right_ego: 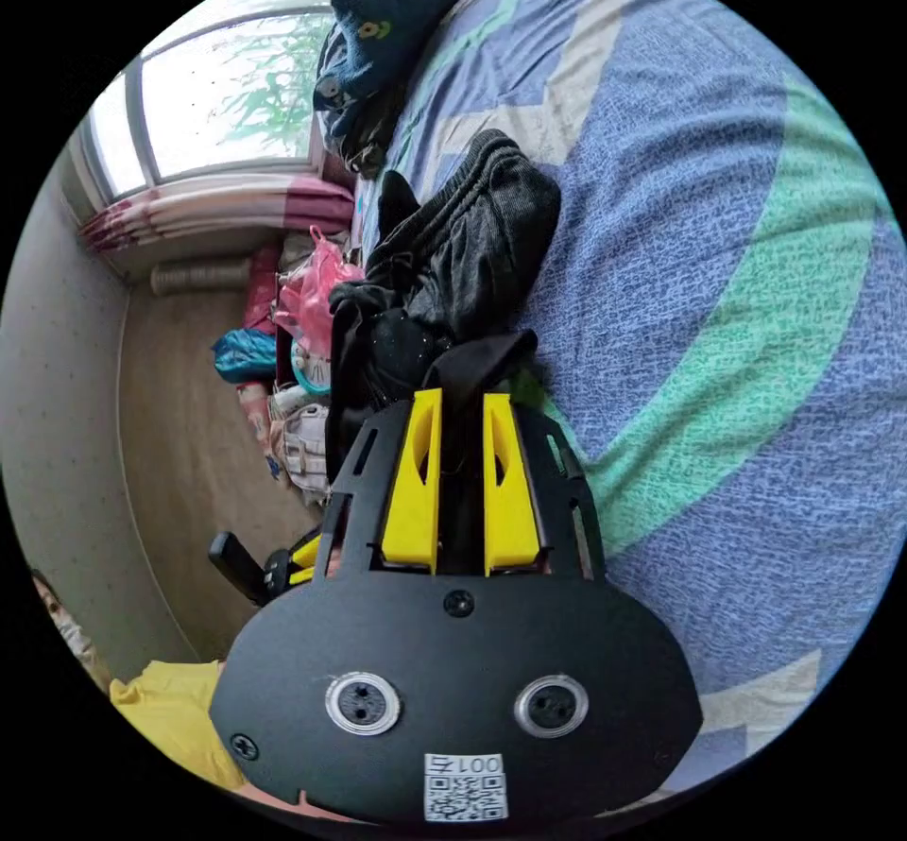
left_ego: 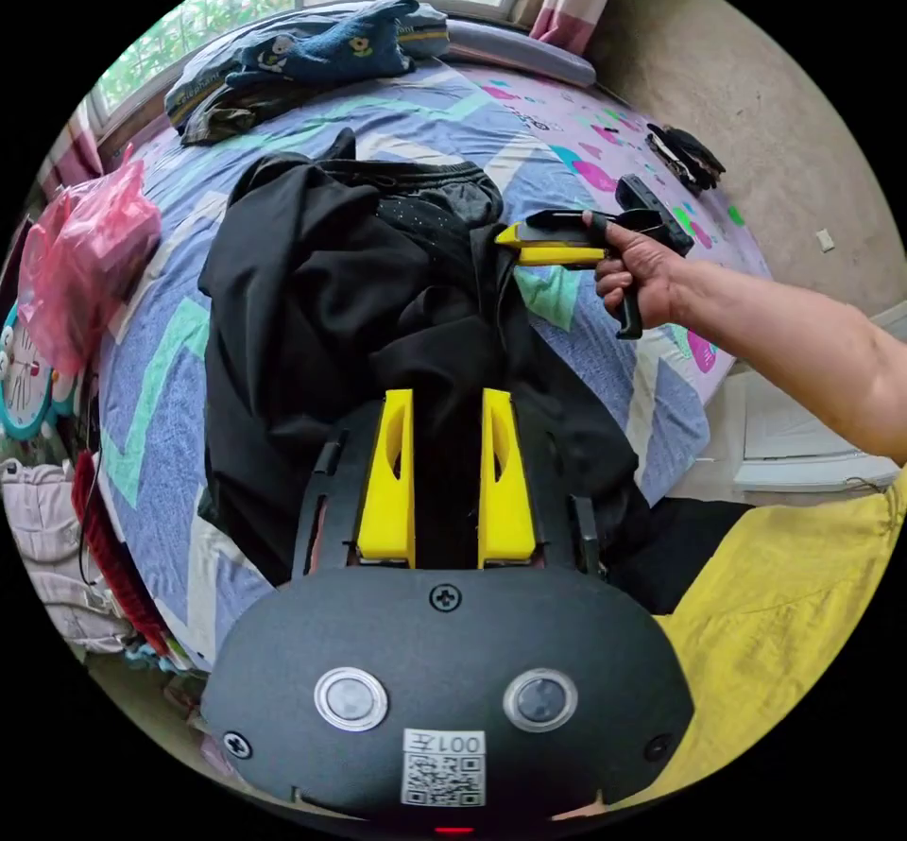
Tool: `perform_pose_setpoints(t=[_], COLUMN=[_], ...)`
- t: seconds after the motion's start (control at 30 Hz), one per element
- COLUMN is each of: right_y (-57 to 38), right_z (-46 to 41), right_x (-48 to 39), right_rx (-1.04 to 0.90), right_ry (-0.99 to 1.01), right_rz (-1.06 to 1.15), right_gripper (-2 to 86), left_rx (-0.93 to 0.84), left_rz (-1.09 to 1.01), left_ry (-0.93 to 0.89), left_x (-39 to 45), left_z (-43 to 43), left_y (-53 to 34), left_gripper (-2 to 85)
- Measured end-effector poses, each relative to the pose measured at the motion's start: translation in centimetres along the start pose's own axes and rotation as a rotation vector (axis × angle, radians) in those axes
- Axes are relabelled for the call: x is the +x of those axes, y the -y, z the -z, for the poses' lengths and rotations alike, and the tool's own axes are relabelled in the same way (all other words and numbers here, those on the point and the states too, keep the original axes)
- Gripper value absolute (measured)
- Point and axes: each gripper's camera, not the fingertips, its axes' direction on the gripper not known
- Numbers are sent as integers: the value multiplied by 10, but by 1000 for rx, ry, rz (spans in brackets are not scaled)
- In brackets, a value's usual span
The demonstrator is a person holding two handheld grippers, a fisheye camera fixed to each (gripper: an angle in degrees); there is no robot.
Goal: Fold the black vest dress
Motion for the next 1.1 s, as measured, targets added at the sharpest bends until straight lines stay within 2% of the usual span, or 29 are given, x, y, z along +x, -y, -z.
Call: perform_pose_setpoints(t=[0.07,0.23,0.37,0.47,0.7,0.87,1.0,1.1], right_y=[-3,-23,-58,-86,-150,-169,-177,-182], right_z=[4,44,118,181,313,338,344,349], right_x=[-4,-21,-18,-4,58,105,127,139], right_rx=[42,124,281,409,646,547,476,460], right_ry=[-14,62,195,223,123,0,-28,4], right_rz=[8,151,241,266,199,73,14,-13], right_gripper=[24,9,6,5,5,6,8,9], left_rx=[37,108,140,151,141,-81,-83,-22], left_rz=[-31,-108,-141,-176,-207,-33,36,47], left_ry=[2,-44,-131,-207,-293,-432,-375,-281], left_x=[-4,-6,-3,8,46,61,76,91], left_z=[12,43,67,80,95,56,56,75], left_y=[9,11,6,5,20,42,56,80], left_gripper=[5,-11,-11,-11,-12,-11,-5,16])
